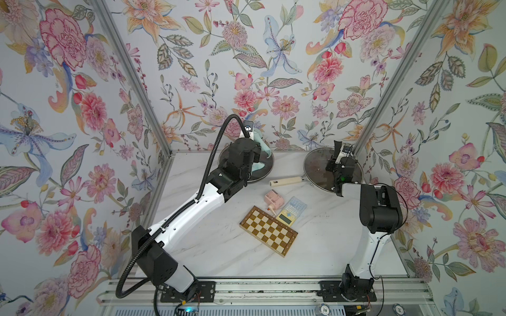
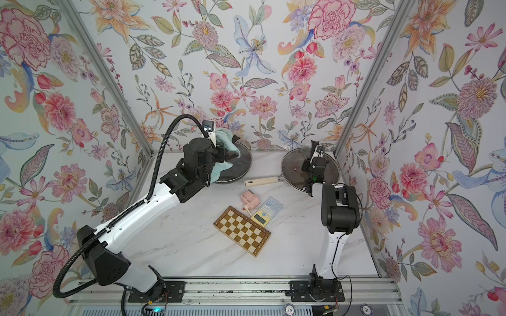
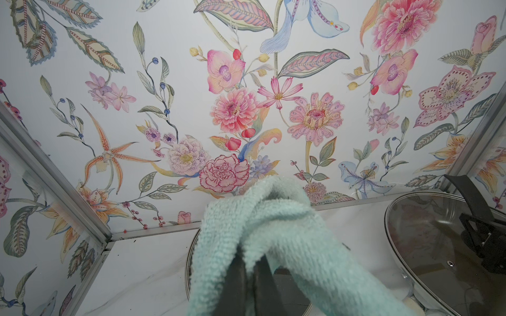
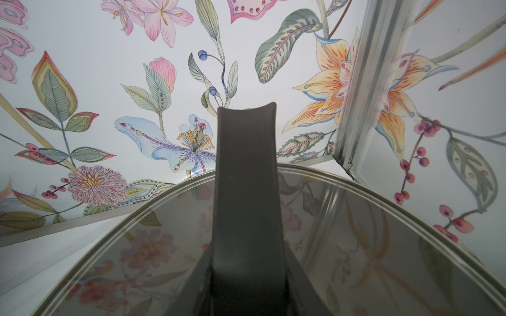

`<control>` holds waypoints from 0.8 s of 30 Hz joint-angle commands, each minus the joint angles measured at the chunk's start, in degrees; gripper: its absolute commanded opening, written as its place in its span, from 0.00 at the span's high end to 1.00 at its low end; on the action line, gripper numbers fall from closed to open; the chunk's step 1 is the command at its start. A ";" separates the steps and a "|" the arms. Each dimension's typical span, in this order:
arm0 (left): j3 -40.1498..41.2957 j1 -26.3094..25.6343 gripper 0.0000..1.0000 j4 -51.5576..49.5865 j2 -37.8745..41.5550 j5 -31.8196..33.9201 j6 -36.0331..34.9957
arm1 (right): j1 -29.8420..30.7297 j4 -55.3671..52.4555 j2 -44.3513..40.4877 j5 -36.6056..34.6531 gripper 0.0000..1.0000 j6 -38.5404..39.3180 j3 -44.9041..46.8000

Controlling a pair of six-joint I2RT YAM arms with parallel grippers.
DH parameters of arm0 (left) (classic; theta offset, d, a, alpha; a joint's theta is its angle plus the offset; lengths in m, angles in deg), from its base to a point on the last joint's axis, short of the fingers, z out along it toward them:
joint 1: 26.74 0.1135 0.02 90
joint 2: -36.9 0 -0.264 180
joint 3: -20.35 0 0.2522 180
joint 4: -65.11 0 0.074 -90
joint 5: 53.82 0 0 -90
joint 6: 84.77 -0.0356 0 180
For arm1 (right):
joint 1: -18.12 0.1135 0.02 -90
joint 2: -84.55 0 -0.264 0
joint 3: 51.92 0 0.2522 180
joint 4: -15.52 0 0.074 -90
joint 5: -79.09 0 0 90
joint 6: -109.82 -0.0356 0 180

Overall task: Wipe the pot lid with a cloth
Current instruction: Place the pot lid on the cooking pot.

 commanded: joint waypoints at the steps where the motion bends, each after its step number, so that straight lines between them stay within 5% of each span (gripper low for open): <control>1: -2.20 -0.65 1.00 -0.88 -0.42 0.26 0.44 | -0.59 5.48 0.05 -1.25 1.00 2.22 0.38; 8: -2.48 -0.83 1.00 -1.01 -2.37 0.13 0.53 | -0.61 4.38 -0.25 0.15 0.98 1.23 0.67; 14: -2.39 -0.99 1.00 -0.91 -2.51 0.04 0.77 | -0.60 4.62 -0.99 0.71 0.62 0.90 1.43; 19: -2.09 -0.94 1.00 -0.49 -2.62 -0.94 0.61 | -0.58 5.68 -4.39 0.52 0.01 -0.17 2.47; 24: -2.22 -0.96 1.00 0.83 -3.54 -3.62 0.12 | 0.22 -0.90 -12.19 1.04 0.01 -0.31 3.04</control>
